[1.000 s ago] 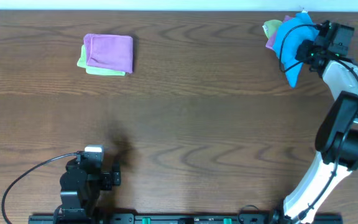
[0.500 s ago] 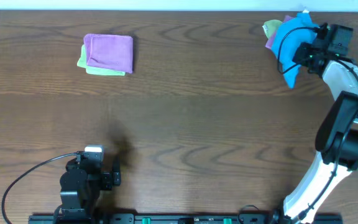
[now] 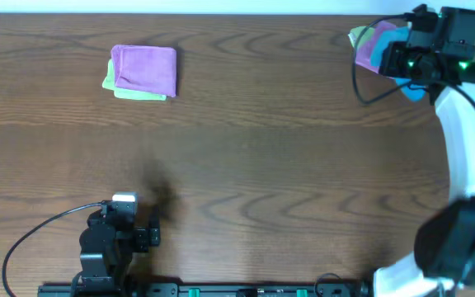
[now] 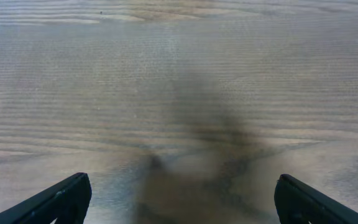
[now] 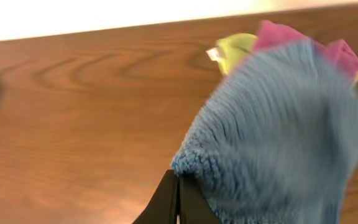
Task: Fold the cloth
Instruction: 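Lift the blue cloth with the right gripper and spread it mid-table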
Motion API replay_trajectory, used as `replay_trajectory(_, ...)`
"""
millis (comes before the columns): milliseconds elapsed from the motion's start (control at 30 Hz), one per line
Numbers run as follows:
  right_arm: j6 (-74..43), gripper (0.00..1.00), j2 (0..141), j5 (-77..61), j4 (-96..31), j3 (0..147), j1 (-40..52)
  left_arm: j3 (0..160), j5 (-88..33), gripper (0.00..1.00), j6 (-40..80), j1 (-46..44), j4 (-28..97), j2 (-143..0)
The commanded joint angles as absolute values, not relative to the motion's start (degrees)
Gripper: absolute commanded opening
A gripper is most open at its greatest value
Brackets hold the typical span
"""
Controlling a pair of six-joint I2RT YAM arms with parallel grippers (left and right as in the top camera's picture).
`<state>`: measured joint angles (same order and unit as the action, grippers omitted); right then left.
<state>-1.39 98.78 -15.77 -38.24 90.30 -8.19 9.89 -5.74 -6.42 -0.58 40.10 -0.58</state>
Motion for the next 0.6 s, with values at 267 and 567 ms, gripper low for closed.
replay_trajectory(267, 1.4, 0.01, 79.8, -16.3, -55.8, 91.1, 5.3, 9.4, -5.4, 0.95, -6.9, -0.4, 40.4, -0.2)
replay_trajectory(567, 0.9, 0.01, 73.0, -18.9, -64.2, 91.1, 23.3, 9.4, -5.4, 0.95, -6.9, -0.4, 40.4, -0.2)
